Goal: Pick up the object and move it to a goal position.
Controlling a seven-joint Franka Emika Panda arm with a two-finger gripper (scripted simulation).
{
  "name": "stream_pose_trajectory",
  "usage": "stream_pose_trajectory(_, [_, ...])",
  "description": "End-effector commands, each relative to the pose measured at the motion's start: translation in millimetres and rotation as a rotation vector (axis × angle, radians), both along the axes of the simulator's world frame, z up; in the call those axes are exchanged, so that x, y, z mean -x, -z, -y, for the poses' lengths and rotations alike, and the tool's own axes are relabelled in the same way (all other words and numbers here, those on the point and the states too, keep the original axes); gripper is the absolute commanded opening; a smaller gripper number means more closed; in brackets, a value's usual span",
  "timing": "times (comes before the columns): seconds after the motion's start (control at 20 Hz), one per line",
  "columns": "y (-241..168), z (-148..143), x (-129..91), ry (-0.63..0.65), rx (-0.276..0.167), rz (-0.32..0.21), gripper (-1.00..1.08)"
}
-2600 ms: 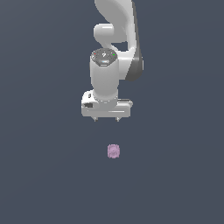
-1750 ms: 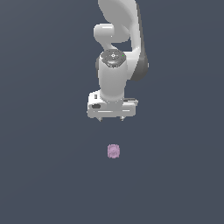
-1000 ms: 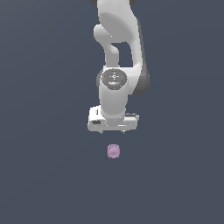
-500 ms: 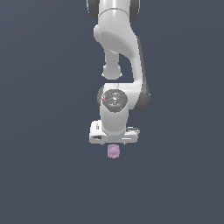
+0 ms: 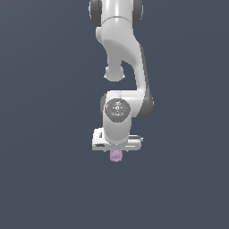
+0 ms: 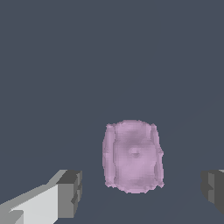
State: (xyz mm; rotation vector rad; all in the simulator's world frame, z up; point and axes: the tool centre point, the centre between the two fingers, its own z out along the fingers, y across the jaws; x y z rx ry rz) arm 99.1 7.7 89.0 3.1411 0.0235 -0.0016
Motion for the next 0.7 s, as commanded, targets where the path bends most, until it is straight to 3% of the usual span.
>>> stream_pose_trajectory(0.0, [0.2, 0.2, -0.1, 0.000, 0.000, 0.000, 1.00])
stream_pose_trajectory(0.65, [51.0, 0.0, 0.2, 0.001, 0.000, 0.001, 1.00])
